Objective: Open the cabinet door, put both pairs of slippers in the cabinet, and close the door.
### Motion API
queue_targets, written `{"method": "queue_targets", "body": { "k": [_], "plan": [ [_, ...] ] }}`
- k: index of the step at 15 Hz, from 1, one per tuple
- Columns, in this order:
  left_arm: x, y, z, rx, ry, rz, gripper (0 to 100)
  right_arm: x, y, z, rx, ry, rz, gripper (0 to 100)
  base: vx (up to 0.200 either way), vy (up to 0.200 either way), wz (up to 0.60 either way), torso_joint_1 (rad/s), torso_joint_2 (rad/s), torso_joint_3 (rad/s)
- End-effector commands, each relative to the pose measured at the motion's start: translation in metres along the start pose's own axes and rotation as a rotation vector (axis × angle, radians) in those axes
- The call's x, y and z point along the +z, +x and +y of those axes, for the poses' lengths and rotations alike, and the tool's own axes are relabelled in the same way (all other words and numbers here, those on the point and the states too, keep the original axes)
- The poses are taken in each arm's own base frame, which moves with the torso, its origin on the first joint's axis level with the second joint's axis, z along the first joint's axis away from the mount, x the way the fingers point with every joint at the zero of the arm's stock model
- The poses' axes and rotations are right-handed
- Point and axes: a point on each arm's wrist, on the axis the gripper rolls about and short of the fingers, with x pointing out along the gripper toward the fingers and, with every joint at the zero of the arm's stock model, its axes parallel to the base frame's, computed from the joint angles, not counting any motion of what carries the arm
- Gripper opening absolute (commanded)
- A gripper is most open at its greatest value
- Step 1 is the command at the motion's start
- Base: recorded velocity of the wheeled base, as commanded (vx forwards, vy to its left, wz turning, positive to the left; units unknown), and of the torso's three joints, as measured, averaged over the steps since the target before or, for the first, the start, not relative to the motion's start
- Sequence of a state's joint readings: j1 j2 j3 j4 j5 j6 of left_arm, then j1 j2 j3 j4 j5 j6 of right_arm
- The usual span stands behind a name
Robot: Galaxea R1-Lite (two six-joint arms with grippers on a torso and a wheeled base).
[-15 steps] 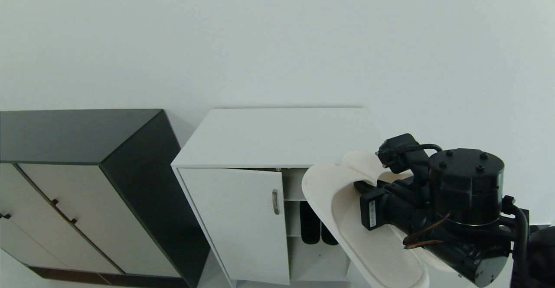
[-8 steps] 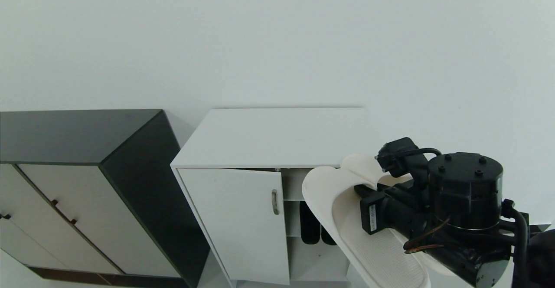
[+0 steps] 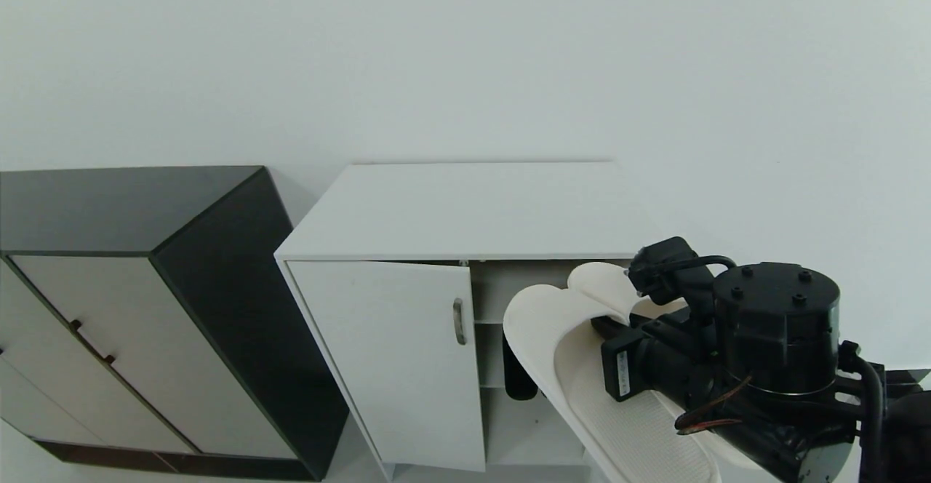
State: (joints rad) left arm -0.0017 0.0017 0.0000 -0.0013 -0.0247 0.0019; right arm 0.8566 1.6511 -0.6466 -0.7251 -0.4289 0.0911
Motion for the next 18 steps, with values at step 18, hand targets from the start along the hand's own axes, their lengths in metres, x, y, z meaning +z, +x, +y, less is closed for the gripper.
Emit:
{"method": "queue_targets", "body": {
  "k": [18],
  "plan": [
    [0.0000,0.0000,0.0000,0.000,0.000,0.000,0,-0.0093,0.0091,0.0035,-0.003,-0.006,0.008,0,0.000,0.000,0.00,-0.188,0.51,0.321]
  ]
}}
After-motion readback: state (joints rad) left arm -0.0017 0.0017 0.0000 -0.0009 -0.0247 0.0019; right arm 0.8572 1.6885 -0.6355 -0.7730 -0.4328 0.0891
